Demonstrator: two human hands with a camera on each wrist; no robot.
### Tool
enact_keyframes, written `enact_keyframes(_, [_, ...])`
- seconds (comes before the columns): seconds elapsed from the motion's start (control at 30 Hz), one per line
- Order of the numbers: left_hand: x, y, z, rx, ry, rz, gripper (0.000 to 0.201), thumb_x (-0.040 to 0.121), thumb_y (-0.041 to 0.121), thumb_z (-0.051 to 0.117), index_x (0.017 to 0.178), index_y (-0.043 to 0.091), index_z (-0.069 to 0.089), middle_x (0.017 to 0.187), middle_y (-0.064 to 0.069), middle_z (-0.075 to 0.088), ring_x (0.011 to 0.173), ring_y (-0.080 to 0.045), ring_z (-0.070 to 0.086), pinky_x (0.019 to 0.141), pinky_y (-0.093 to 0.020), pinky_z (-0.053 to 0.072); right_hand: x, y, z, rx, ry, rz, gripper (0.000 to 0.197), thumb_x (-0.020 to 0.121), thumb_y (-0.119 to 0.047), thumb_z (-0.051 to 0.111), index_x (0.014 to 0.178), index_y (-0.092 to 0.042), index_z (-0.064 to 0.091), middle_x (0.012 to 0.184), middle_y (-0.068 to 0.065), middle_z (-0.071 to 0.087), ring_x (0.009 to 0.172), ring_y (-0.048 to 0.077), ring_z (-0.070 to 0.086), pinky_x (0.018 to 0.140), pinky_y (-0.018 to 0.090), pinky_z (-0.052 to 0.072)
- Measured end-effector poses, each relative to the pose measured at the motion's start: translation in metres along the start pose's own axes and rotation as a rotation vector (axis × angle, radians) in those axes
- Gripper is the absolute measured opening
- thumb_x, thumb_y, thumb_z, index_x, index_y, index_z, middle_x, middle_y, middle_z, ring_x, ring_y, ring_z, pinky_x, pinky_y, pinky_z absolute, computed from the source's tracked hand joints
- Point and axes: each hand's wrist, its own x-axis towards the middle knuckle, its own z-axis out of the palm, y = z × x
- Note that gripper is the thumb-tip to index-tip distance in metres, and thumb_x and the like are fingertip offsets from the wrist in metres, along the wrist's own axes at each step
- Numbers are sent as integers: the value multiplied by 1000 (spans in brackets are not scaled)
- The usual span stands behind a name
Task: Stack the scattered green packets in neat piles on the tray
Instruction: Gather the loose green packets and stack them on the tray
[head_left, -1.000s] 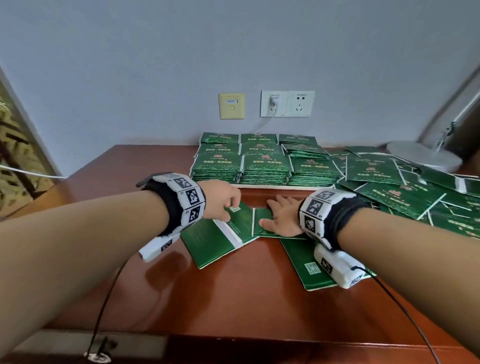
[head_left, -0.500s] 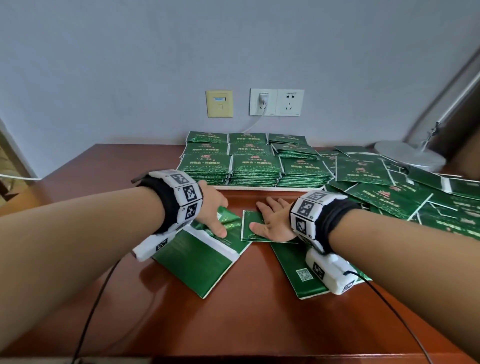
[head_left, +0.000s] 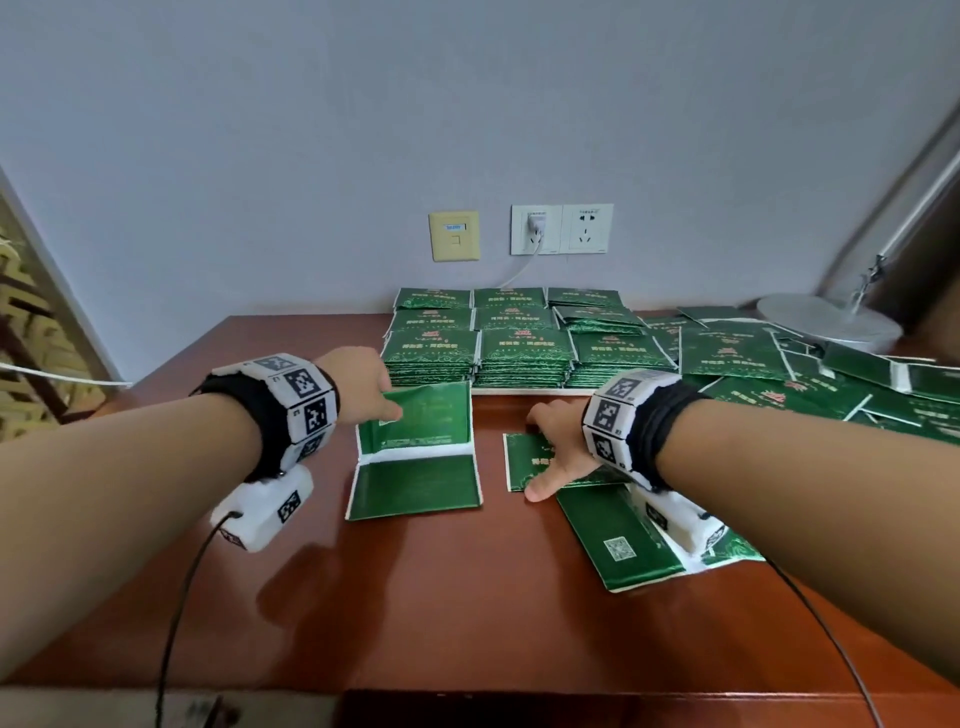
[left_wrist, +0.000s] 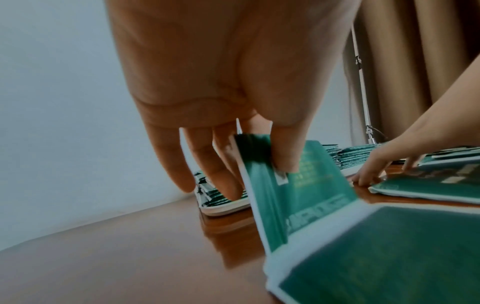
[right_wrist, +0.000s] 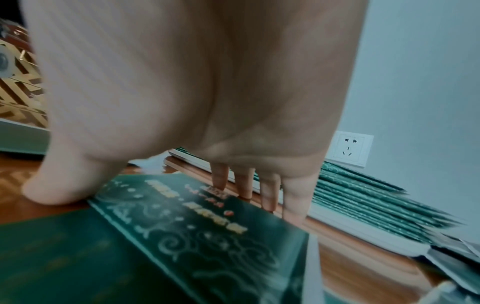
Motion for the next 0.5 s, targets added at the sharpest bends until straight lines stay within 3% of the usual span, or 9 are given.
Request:
enact_keyframes(0.03, [-3, -2, 0, -20, 31, -12, 42, 90, 40, 61, 80, 0, 68, 61, -4, 51, 60, -18, 48, 58, -28, 40, 0, -1, 1, 1, 6, 0, 111, 62, -78, 63, 143, -12, 26, 135, 9, 46, 117, 29, 51, 97, 46, 44])
enact_keyframes(0.1, [-8, -5, 3, -50, 37, 22, 42, 88, 40, 62, 74, 0, 68, 61, -8, 51, 58, -20, 47, 60, -30, 45, 0, 0, 5, 17, 26, -6, 111, 62, -79, 62, 142, -12, 27, 133, 10, 47, 116, 30, 52, 97, 46, 44])
enact_keyframes(0.17, [-15, -6, 6, -89, 4, 111, 35, 84, 46, 64, 79, 13, 75, 70, -2, 64, 67, -16, 55, 71, -32, 50, -1, 2, 10, 63, 63, -21, 108, 64, -76, 63, 144, -13, 25, 135, 10, 45, 118, 29, 50, 99, 44, 42])
enact_keyframes(0.23, [-25, -1, 8, -132, -38, 152, 35, 79, 58, 65, 92, 27, 76, 90, 13, 67, 84, -7, 60, 79, -27, 48, -3, 5, 16, 115, 92, -35, 103, 69, -71, 64, 145, -14, 24, 139, 9, 42, 123, 28, 46, 102, 41, 39])
enact_keyframes(0.3, [-29, 5, 14, -132, -56, 145, 50, 76, 69, 60, 108, 31, 68, 107, 16, 62, 99, -6, 57, 88, -27, 44, -5, 6, 19, 145, 106, -38, 100, 73, -67, 64, 147, -14, 23, 141, 8, 39, 127, 26, 42, 103, 38, 36])
enact_keyframes(0.4, [-25, 15, 30, -95, -147, 63, 89, 70, 78, 56, 138, 23, 44, 134, 2, 51, 118, -16, 52, 100, -34, 42, -6, 3, 18, 133, 120, -35, 98, 73, -65, 66, 146, -14, 24, 140, 7, 41, 126, 26, 44, 102, 37, 36])
enact_keyframes(0.5, [-17, 31, 46, 62, -194, -10, 106, 64, 82, 58, 143, 14, 34, 136, -10, 42, 123, -26, 45, 102, -40, 41, -2, 1, 16, 93, 104, -18, 100, 69, -67, 67, 143, -13, 27, 135, 8, 46, 120, 27, 48, 101, 41, 40])
